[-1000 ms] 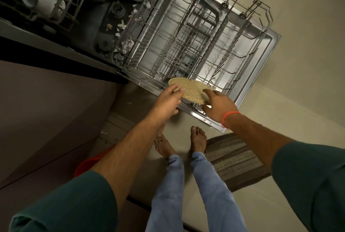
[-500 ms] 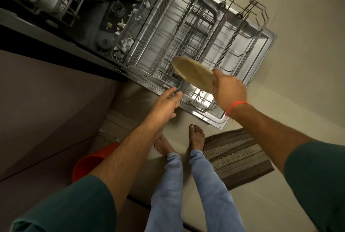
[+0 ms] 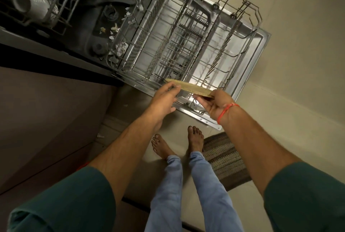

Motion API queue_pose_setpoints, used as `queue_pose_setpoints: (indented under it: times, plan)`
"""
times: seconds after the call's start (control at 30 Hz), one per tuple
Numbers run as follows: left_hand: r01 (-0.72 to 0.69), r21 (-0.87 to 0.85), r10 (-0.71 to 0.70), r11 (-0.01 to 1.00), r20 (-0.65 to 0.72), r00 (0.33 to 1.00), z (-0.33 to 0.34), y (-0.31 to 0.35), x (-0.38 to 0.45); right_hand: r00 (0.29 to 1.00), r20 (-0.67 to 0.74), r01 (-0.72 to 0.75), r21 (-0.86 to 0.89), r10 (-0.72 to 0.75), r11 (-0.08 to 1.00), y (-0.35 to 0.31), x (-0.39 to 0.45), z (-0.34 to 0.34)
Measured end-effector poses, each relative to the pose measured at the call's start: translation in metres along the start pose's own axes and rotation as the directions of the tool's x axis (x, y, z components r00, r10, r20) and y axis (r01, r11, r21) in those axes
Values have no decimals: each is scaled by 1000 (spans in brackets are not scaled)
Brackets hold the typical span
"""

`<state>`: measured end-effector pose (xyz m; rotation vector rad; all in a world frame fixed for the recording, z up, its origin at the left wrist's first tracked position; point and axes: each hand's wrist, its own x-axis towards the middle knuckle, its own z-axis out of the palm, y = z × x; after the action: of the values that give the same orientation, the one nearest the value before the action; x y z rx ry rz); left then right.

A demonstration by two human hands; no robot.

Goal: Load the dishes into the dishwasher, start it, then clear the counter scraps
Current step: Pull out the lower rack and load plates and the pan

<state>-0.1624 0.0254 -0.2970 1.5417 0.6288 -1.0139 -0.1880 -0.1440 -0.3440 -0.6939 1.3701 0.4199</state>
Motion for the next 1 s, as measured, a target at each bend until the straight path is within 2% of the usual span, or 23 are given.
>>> queue_pose_setpoints:
  times: [0.2, 0.5, 0.7, 1.0]
  plan:
    - [-2, 27, 1, 1000, 26, 1000, 3, 4, 15, 1000, -12, 15, 93, -14, 996, 8, 11, 4]
    - [-43, 113, 40, 993, 31, 999, 11, 9, 30, 999, -43, 10, 93, -6, 996, 2, 14, -2]
    - [-79, 132, 84, 988, -34, 996, 13, 9, 37, 998, -67, 20, 84, -14, 996, -1, 16, -1]
    - [-41, 187, 43, 981, -8, 999, 21, 21, 53, 997, -67, -40, 69, 44, 997, -13, 33, -1]
